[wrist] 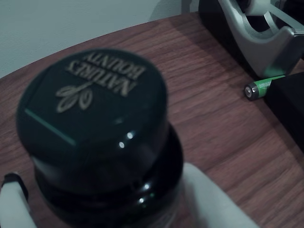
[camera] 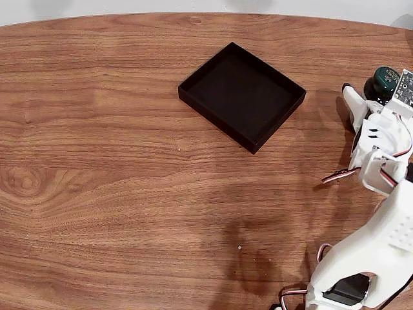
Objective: Pick up the pill bottle and place it in the black box.
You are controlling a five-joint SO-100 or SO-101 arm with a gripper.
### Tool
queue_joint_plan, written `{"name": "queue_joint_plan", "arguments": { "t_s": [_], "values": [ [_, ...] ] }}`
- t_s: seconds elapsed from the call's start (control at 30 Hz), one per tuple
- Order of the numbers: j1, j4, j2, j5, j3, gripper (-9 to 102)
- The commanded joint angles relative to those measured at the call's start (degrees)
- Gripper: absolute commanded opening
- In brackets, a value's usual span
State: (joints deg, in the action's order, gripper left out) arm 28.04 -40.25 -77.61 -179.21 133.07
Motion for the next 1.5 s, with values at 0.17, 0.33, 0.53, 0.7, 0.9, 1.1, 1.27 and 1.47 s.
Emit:
{"name": "queue_joint_plan", "arguments": {
  "t_s": [0.17,0.33,0.53,0.7,0.9,1.1,1.27,1.47],
  "values": [
    [-0.7,-0.7,0.88,-0.62,-5.98,34],
    [-0.7,-0.7,1.23,-0.53,-6.15,26],
    [-1.32,-0.7,-0.97,0.0,-4.39,21],
    [-2.02,-0.7,-3.87,0.53,-1.41,19],
    [-3.87,-0.79,-9.32,1.85,4.13,17],
    [-9.23,-0.79,-21.45,3.69,14.77,17],
    [-14.59,-0.79,-30.32,4.13,21.36,17],
    [-20.21,2.11,-37.27,3.87,24.52,16]
  ]
}}
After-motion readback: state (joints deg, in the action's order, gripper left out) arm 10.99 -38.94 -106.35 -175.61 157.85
